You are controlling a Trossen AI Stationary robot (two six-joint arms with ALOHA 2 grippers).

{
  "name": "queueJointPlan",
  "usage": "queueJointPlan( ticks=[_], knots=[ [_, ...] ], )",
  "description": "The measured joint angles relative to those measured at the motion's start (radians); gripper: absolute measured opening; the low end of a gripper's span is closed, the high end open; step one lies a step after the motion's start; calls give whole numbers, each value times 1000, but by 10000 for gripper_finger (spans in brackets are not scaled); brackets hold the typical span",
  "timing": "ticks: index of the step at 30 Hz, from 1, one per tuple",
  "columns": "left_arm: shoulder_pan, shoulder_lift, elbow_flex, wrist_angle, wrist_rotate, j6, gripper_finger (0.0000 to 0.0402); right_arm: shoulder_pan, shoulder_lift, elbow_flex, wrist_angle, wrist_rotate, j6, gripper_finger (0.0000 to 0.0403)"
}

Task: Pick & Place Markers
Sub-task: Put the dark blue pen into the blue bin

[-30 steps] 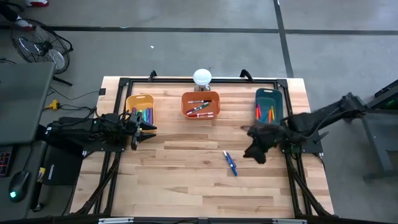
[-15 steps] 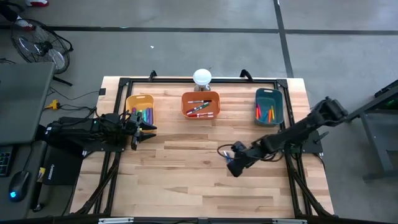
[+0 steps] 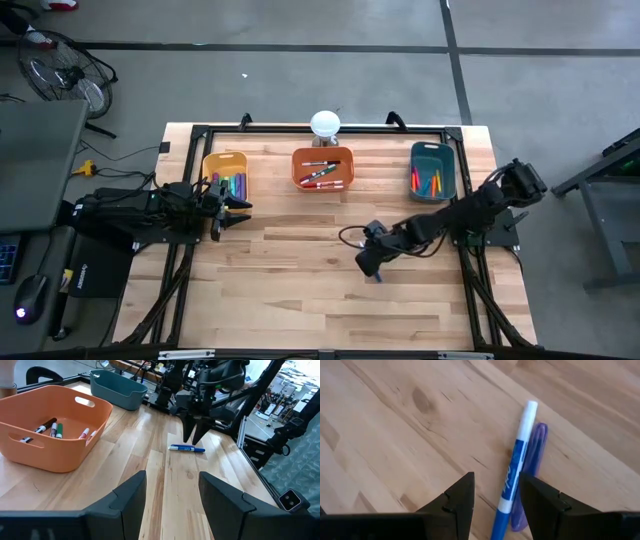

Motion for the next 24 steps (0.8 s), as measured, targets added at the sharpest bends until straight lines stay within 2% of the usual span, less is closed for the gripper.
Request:
queueJointPlan(
  ticks=[12, 19, 24],
  knots=[
    [0, 0, 0, 0, 0, 0, 178, -7, 7, 0, -2, -1, -29, 142],
    [0, 0, 0, 0, 0, 0, 178, -7, 55, 3, 18, -15, -42, 142],
    [0, 0, 0, 0, 0, 0, 179, -7, 60, 3, 24, 9, -47, 142]
  ],
)
